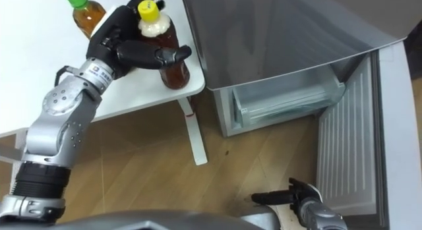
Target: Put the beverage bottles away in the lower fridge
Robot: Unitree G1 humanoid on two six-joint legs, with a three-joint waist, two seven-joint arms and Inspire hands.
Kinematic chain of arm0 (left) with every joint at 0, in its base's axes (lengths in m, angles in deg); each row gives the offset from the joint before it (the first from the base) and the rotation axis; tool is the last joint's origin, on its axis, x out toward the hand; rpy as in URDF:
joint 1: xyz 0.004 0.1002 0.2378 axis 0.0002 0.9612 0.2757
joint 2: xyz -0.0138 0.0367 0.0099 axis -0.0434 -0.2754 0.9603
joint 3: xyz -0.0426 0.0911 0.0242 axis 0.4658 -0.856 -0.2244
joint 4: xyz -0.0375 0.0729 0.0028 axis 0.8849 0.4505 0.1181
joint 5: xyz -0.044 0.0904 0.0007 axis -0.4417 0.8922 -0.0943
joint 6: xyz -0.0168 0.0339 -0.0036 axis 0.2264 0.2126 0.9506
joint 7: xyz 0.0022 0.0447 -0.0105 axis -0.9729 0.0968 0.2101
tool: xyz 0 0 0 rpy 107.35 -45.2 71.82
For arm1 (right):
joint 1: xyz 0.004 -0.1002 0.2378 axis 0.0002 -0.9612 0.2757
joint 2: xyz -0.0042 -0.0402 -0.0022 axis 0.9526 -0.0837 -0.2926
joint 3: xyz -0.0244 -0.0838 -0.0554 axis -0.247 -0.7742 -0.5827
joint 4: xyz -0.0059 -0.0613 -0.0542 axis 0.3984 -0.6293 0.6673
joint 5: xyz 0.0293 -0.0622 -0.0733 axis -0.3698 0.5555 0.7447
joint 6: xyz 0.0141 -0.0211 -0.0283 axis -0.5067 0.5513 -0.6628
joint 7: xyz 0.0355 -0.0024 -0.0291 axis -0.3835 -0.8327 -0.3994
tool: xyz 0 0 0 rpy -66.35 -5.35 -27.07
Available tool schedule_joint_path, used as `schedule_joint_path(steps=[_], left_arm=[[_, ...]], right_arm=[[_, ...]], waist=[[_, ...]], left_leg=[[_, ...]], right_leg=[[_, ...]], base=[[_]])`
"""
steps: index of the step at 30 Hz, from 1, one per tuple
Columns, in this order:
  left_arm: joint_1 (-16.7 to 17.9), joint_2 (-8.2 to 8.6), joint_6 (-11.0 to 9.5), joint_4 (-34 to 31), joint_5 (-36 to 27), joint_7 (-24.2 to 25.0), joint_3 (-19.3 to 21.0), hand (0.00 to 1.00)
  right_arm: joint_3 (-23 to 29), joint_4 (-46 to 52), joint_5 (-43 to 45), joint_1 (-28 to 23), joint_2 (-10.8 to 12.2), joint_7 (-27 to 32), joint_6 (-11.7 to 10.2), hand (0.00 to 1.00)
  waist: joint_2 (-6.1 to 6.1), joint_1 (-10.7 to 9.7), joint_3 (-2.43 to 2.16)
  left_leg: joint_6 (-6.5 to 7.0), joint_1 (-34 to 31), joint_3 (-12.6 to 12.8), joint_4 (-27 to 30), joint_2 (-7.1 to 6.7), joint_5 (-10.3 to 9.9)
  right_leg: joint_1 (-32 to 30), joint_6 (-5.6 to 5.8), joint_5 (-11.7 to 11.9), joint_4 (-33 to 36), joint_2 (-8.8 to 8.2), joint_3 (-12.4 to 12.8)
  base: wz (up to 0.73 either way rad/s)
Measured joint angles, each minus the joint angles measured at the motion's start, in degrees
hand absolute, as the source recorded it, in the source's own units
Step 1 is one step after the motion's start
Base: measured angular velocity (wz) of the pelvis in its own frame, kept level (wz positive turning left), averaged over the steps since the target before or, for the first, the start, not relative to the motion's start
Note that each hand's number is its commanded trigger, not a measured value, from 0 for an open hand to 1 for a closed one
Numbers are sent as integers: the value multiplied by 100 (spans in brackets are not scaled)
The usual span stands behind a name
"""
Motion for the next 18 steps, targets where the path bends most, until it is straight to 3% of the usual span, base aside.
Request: schedule_joint_path(steps=[8, 18], left_arm=[[-38, 10, -9, 145, 1, -14, 3, 100], [-42, 16, -9, 172, -5, -5, 0, 100]], right_arm=[[2, -65, 1, 16, 10, 1, 0, 0], [11, -73, 5, 15, 2, 25, 1, 0]], waist=[[-125, -12, -10], [-138, -19, -34]], left_leg=[[0, 20, 38, -1, 0, 0], [0, 17, 42, 0, -1, 0]], right_leg=[[6, 2, -1, 5, 0, 48], [3, 3, -2, 3, 0, 53]], base=[[-3], [0]])
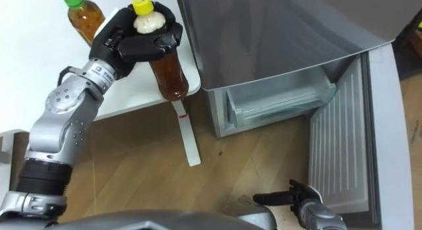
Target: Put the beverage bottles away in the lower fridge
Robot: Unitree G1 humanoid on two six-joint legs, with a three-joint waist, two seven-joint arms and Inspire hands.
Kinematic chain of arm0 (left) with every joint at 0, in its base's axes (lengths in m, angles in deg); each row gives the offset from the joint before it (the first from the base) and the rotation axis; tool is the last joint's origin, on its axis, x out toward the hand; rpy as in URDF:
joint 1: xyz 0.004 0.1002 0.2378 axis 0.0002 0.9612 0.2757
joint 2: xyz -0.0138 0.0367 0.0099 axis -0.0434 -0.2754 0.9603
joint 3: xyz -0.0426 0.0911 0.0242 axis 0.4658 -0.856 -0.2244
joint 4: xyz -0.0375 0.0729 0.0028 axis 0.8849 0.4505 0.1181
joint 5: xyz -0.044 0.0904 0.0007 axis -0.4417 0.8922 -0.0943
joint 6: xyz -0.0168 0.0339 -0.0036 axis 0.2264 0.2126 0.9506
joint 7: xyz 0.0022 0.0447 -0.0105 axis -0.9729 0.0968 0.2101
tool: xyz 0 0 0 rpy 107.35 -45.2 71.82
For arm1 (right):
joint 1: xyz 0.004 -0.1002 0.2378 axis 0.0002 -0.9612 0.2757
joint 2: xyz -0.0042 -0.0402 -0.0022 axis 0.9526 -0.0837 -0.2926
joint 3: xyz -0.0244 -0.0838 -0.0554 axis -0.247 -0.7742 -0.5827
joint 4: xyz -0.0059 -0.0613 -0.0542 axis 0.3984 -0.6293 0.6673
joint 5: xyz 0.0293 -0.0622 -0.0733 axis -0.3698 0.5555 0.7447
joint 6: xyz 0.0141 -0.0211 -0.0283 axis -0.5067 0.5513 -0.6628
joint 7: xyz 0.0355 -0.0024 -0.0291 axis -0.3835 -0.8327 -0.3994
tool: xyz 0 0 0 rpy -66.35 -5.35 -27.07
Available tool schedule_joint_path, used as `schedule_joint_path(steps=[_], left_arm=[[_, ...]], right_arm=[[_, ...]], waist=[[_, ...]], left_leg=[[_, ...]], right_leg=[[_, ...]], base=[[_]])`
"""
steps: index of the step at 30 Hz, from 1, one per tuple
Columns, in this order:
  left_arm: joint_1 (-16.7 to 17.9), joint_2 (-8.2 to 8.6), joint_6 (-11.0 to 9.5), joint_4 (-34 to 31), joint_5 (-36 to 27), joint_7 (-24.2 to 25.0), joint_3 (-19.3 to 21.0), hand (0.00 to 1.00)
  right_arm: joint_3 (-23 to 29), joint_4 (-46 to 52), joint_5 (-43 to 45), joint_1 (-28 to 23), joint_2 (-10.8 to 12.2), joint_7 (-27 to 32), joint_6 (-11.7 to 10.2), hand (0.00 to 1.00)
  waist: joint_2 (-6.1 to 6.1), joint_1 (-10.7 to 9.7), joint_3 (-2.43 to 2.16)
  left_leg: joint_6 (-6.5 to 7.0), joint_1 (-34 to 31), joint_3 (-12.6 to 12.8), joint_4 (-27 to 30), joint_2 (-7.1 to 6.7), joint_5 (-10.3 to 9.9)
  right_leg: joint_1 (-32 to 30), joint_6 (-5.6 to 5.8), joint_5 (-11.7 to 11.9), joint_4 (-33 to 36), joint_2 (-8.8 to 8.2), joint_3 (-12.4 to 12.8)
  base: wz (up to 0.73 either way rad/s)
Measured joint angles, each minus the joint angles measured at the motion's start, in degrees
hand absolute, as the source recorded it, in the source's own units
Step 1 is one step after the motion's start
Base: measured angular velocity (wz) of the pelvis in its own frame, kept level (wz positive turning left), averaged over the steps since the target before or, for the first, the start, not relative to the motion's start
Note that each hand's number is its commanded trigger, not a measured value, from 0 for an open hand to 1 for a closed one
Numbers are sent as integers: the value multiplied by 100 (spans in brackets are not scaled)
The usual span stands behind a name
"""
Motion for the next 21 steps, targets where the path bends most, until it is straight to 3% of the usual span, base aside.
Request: schedule_joint_path(steps=[15, 21], left_arm=[[1, -5, 1, 12, 2, -98, 0, 100], [1, -13, 7, -313, 33, -129, 0, 100]], right_arm=[[-10, -3, -2, 43, -12, 10, -1, 0], [-10, 11, 24, 75, -7, -13, 16, 0]], waist=[[10, 12, -9], [-5, 26, -22]], left_leg=[[0, -7, 0, 7, 1, 0], [0, -75, -17, 12, 1, 0]], right_leg=[[3, -2, 2, 3, 0, -16], [-8, -3, 3, 8, 0, -40]], base=[[0], [1]])
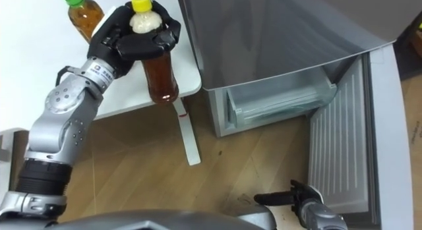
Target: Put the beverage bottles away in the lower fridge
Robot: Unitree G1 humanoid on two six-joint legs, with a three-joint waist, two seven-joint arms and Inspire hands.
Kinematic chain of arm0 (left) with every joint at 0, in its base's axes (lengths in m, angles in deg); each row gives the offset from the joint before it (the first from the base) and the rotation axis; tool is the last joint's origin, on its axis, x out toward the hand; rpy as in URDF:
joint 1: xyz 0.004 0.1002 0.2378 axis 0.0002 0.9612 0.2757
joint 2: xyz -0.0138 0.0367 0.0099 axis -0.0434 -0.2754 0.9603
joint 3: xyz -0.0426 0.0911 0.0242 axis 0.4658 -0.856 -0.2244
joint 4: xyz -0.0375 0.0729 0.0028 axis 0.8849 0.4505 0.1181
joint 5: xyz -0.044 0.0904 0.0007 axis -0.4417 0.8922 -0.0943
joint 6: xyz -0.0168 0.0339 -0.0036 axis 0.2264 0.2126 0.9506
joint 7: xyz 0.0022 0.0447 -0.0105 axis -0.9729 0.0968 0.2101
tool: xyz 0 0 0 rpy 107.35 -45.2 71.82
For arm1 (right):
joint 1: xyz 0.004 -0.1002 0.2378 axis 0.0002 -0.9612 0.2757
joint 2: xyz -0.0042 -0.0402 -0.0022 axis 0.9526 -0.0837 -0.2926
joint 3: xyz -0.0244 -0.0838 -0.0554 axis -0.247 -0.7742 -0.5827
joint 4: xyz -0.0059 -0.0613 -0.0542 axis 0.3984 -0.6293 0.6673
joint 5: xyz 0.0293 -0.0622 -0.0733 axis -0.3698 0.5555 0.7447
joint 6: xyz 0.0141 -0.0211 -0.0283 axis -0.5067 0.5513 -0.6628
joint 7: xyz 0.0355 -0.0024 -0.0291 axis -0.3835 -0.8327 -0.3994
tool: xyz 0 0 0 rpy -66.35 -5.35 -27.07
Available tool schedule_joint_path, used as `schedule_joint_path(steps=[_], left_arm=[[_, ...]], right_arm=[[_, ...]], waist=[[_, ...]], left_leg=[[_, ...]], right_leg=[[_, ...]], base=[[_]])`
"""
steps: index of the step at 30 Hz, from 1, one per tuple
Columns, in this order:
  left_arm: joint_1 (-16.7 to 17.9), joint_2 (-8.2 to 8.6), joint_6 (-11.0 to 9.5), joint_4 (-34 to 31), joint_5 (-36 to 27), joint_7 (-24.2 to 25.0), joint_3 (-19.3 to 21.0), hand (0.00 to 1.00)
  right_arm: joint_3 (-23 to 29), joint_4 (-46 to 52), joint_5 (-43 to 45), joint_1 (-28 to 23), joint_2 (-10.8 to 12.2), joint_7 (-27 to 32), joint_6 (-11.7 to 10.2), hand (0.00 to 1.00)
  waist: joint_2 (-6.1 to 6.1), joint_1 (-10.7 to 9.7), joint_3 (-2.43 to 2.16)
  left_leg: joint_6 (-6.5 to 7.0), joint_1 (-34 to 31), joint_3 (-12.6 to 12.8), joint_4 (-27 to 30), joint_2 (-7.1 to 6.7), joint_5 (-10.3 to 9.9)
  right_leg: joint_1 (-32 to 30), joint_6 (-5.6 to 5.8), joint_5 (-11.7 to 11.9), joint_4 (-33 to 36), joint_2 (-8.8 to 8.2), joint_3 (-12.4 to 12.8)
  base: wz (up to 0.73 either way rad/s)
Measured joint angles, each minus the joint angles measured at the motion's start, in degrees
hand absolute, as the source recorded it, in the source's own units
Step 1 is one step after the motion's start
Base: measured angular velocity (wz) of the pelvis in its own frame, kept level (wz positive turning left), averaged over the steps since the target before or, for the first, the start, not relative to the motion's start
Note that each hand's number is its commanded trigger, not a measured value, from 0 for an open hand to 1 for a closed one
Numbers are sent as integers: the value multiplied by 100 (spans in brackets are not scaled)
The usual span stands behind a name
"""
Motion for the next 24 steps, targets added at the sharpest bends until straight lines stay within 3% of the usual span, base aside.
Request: schedule_joint_path(steps=[10, 19, 24], left_arm=[[5, 16, 5, -257, 52, -79, -145, 100], [232, 20, 1, -1130, 74, 33, -385, 100], [355, 28, 1, -1420, 15, 60, -457, 100]], right_arm=[[-269, 45, 28, -3, 16, -22, 113, 0], [-813, 100, 267, 98, 21, -124, 92, 0], [-1197, 464, 701, 105, 72, -389, 114, 0]], waist=[[-78, 207, -53], [-135, 503, -23], [-203, 739, -40]], left_leg=[[0, 2, -132, 35, 1, 0], [1, 20, -160, 31, 4, 1], [2, -52, -157, 70, 5, 1]], right_leg=[[40, -6, 4, 9, 1, -146], [79, -3, 2, 85, 2, -166], [10, -4, 2, 93, 3, -155]], base=[[5], [2], [0]])
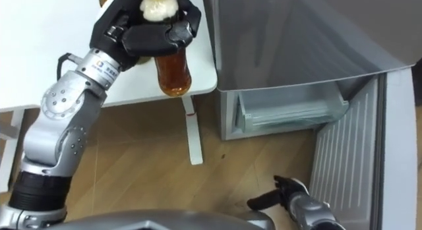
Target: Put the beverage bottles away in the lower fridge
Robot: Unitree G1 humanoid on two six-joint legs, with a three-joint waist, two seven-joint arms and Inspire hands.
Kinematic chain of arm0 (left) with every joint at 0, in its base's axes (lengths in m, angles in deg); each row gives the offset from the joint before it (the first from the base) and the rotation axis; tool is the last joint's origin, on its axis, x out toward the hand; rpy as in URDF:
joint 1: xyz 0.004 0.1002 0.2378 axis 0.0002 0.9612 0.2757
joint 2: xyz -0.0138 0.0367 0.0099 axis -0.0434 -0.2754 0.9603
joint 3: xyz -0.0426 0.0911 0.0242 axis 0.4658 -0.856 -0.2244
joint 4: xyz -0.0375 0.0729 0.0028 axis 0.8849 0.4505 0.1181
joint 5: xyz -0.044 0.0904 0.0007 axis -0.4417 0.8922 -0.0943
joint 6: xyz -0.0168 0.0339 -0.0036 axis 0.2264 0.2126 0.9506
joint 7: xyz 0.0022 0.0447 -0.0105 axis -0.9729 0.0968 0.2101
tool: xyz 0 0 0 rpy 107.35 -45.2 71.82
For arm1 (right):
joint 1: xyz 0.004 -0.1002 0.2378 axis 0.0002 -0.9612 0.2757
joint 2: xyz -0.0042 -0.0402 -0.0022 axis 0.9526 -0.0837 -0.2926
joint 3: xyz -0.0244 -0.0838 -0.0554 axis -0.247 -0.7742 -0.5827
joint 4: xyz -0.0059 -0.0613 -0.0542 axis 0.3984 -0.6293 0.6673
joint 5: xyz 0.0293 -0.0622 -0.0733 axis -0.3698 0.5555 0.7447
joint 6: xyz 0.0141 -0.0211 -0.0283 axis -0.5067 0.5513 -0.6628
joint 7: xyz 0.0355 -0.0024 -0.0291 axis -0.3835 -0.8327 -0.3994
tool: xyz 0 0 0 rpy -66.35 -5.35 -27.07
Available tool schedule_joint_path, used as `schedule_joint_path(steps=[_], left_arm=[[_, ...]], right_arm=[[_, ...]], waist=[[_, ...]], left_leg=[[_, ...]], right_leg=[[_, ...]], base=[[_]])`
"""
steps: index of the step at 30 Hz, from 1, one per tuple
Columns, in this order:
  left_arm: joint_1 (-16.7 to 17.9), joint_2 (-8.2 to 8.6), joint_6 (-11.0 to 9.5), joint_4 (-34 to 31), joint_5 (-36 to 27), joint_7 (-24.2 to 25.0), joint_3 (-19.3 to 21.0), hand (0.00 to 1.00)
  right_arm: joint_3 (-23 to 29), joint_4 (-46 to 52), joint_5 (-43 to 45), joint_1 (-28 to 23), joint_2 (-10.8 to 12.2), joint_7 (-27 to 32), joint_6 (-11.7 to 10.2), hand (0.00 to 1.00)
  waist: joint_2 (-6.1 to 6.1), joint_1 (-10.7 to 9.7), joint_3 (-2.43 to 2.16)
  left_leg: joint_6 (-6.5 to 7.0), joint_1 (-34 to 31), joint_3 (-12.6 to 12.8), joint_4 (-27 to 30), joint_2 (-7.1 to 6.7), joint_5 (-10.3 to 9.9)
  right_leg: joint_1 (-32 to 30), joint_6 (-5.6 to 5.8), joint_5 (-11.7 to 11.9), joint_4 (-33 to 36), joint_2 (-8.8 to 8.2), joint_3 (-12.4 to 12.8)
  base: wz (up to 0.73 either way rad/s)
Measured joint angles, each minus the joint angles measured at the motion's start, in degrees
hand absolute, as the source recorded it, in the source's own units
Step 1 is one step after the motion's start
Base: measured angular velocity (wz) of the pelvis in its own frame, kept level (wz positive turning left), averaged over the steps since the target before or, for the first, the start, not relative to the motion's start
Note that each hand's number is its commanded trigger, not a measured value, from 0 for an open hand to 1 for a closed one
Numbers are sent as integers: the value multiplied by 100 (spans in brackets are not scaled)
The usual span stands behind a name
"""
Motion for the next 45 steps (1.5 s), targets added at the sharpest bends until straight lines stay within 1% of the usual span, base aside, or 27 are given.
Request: schedule_joint_path(steps=[1, 3, 5, 8, 10, 13, 17, 20, 24, 26, 28, 30, 32, 35, 36, 38, 42, 45], left_arm=[[2, 3, -2, 0, -22, -9, -10, 100], [52, -16, -14, -1, -25, -30, -29, 100], [235, -10, -17, -5, -24, -36, -46, 100], [419, -13, -17, -6, -26, -29, -75, 100], [492, -31, -17, -6, -28, -11, -139, 100], [543, -75, -17, -6, -50, 206, -148, 100], [595, -63, -74, -6, -56, 377, -149, 100], [602, -60, -87, -6, -56, 491, -156, 100], [620, -61, -137, -5, -57, 531, -203, 100], [630, -55, -198, -5, -168, 511, -207, 100], [657, -38, -208, 0, -182, 499, -209, 100], [717, -29, -267, 60, -185, 480, -235, 100], [743, -26, -295, 314, -334, 454, -378, 100], [792, -25, -294, 560, -343, 477, -565, 100], [801, -27, -294, 594, -340, 479, -590, 100], [861, -28, -294, 648, -344, 551, -607, 100], [890, -28, -294, 669, -347, 728, -614, 100], [892, -26, -295, 693, -347, 753, -735, 100]], right_arm=[[-117, 118, 127, 4, 7, -99, -3, 0], [-204, 351, 428, -2, 55, -225, -4, 0], [-226, 781, 705, -101, 129, -355, -5, 0], [-383, 1326, 925, -135, 134, -656, 7, 0], [-444, 1706, 978, -209, 136, -854, 6, 0], [-502, 2401, 1024, -392, 114, -1198, 7, 0], [-502, 3115, 1023, -551, 92, -1603, 15, 0], [-502, 3492, 1022, -530, 83, -1827, 11, 0], [-528, 3629, 1017, -530, 82, -2056, 10, 0], [-528, 3732, 1017, -530, 106, -2121, 13, 0], [-529, 3835, 1017, -531, 126, -2152, 30, 0], [-526, 3978, 998, -526, 122, -2206, 52, 0], [-556, 4072, 777, -524, 123, -2252, 61, 0], [-597, 4159, 396, -519, 136, -2309, 78, 0], [-597, 4173, 333, -517, 150, -2335, 84, 0], [-595, 4270, -161, -527, 157, -2470, 104, 0], [-595, 4443, -864, -523, 169, -2589, 103, 0], [-607, 4449, -1321, -502, 178, -2611, 103, 0]], waist=[[-14, 44, 1], [-17, 54, 1], [-13, 43, 0], [13, 70, -1], [16, 83, 0], [30, 123, 11], [34, 183, 18], [30, 190, 30], [12, 194, 46], [26, 193, 57], [43, 199, 66], [69, 192, 81], [72, 219, 87], [59, 247, 96], [57, 249, 97], [52, 215, 100], [50, 197, 100], [49, 186, 100]], left_leg=[[0, 0, -8, 15, 0, 0], [0, -9, -62, 35, -4, 0], [-2, -18, -155, 63, -7, -1], [-2, -44, -198, 63, -8, -1], [-2, -21, -220, 64, -11, -1], [-2, 47, -230, 66, -10, -1], [-2, 35, -250, 97, -8, -2], [1, -79, -286, 157, -8, -5], [1, -117, -313, 185, -9, -5], [2, -157, -317, 213, -12, -5], [2, -154, -320, 219, -12, -4], [2, -127, -320, 217, -12, -4], [3, -48, -289, 142, -13, -2], [3, -84, -290, 147, -16, -2], [3, -101, -295, 151, -16, -2], [3, -141, -292, 160, -18, -2], [4, -166, -299, 152, -21, -2], [4, -157, -323, 149, -24, -2]], right_leg=[[15, 0, 0, -1, 0, -13], [41, 0, 0, -4, 0, -65], [87, 0, 0, -7, -2, -172], [79, 0, 0, -1, -2, -227], [113, 0, 0, 0, -2, -251], [197, 0, 0, -4, -3, -266], [210, -1, 0, 9, -6, -296], [126, -4, 2, 32, -6, -314], [86, -3, 2, 84, -11, -336], [63, -3, 2, 84, -13, -334], [67, -3, 2, 85, -13, -336], [90, -3, 2, 83, -12, -337], [118, -1, 1, 84, -12, -298], [99, 2, -2, 78, -11, -300], [93, 3, -2, 75, -11, -304], [64, 2, -2, 60, -12, -309], [58, 4, -3, 65, -19, -331], [56, 10, -6, 74, -28, -384]], base=[[6], [15], [22], [9], [5], [1], [1], [5], [3], [0], [0], [0], [-7], [-2], [0], [0], [1], [6]])
